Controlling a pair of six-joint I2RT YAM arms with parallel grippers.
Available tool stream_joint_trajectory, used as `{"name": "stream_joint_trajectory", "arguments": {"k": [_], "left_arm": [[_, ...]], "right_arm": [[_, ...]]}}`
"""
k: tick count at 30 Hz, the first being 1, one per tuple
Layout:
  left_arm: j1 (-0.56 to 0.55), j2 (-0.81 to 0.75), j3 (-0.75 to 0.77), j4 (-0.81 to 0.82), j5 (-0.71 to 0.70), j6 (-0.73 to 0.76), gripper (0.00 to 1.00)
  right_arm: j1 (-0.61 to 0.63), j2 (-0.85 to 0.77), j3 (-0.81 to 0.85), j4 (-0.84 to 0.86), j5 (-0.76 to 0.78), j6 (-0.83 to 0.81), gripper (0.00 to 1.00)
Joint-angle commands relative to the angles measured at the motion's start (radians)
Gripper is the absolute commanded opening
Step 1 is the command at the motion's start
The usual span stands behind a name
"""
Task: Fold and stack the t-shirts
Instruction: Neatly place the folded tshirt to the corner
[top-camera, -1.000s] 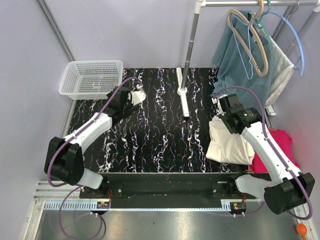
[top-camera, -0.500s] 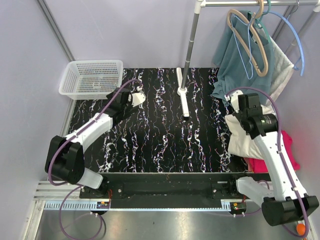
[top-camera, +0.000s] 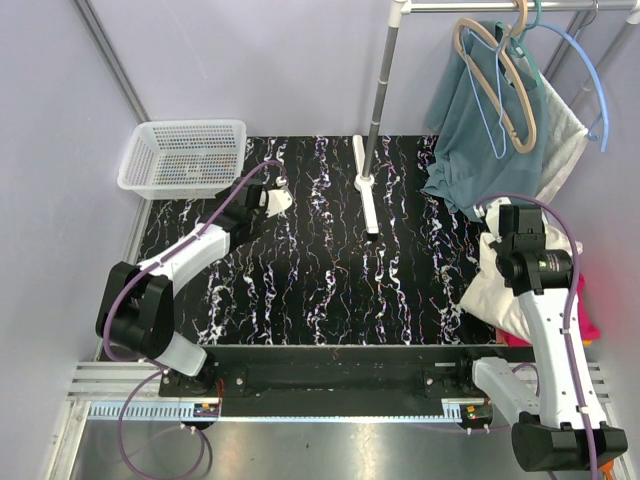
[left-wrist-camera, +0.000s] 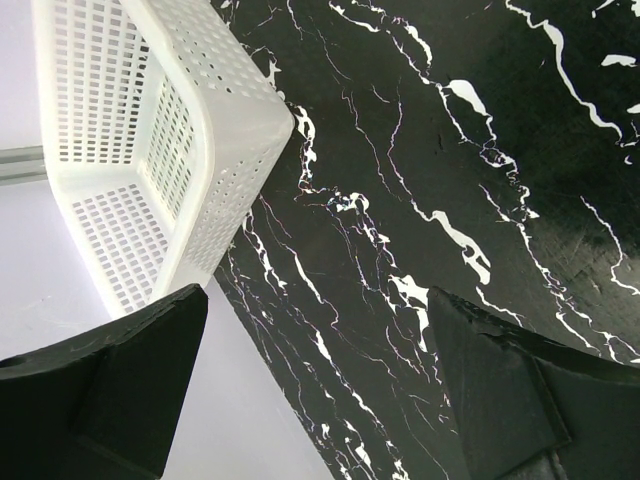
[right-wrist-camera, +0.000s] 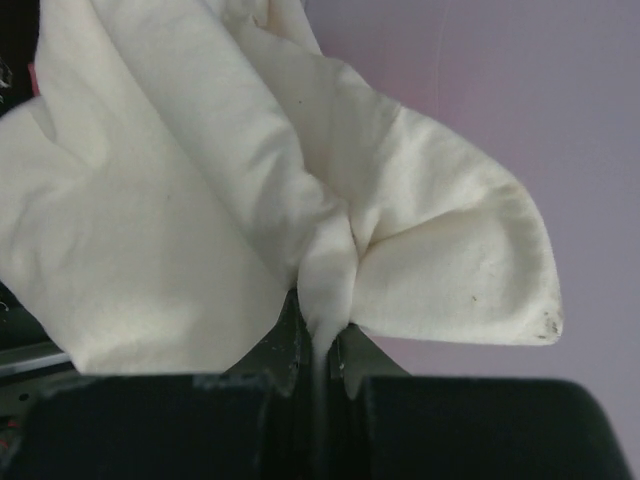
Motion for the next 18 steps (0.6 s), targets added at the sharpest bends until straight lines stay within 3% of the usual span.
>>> {"name": "stream_joint_trajectory", "arguments": {"k": [1,10,18], "left_arm": [[-0.001,-0.037,0.021,0.028,0.011,0.0,0.98],[-0.001,-0.086,-0.045,0.051,0.04,0.0,0.98],[-0.001,-0.105,-0.059,0.062,0.074,-0.011,0.98]], "right_arm": [[-0.061,0.018,-0.034,0.017,0.092,-0.053,0.0],[-0.192,0.125,-0.092,0.178,0.142,-0.149,0.0],[-0.306,0.233,-0.037,0.276,0.16,-0.241,0.0]]}}
